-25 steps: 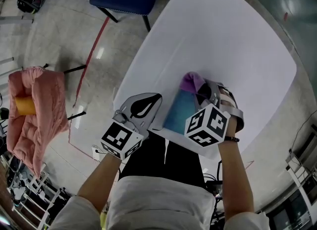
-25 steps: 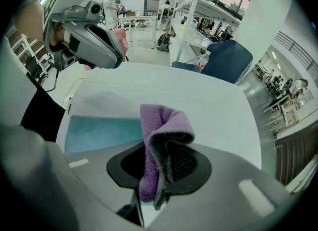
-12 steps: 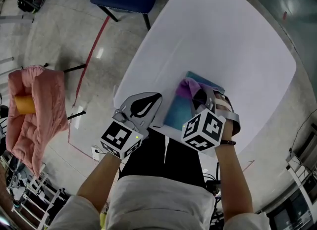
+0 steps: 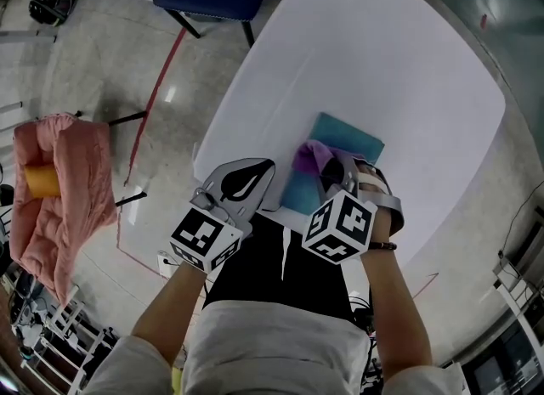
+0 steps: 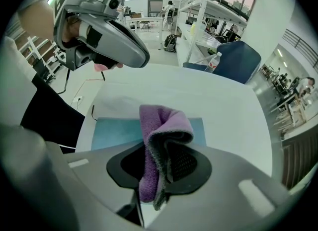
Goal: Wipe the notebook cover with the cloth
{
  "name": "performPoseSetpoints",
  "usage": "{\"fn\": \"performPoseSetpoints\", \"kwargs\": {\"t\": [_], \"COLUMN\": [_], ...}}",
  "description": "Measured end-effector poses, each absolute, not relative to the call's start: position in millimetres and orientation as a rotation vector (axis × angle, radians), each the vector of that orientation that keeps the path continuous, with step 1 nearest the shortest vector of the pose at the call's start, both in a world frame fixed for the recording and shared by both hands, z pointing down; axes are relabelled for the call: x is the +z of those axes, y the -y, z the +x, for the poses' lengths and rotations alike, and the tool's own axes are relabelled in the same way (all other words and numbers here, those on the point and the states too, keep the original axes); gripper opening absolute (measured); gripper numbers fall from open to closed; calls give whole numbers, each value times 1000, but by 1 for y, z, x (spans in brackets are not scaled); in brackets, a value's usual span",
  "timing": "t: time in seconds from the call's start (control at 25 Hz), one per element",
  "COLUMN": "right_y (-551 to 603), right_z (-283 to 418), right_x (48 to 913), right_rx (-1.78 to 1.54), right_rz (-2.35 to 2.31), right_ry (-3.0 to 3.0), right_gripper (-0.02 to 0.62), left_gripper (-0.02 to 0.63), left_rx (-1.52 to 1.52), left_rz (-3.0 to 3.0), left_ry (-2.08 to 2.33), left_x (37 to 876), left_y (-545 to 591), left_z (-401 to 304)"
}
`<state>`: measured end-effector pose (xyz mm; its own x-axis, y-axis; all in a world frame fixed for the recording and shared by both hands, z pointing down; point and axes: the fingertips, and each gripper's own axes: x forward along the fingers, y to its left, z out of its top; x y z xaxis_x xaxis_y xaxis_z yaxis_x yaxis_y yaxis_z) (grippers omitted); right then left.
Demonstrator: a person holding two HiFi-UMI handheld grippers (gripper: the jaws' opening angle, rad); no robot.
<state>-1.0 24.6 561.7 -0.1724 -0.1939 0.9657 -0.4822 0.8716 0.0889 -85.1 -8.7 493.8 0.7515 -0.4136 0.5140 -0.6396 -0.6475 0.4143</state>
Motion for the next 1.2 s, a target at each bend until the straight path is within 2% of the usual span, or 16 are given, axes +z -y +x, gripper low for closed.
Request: {"fn": "performPoseSetpoints", "kwargs": {"t": [1.2], "right_y": [-93], "right_z": [-33], "right_x": [562], "right_rx": [344], "right_rz": [429], "right_ry": [1779], "right_gripper": [112], "left_gripper": [0], "left_rx": [502], "left_rz": [2377], "left_ry": [770], "left_x": [491], "left_y": [-27], "left_z": [-84]}}
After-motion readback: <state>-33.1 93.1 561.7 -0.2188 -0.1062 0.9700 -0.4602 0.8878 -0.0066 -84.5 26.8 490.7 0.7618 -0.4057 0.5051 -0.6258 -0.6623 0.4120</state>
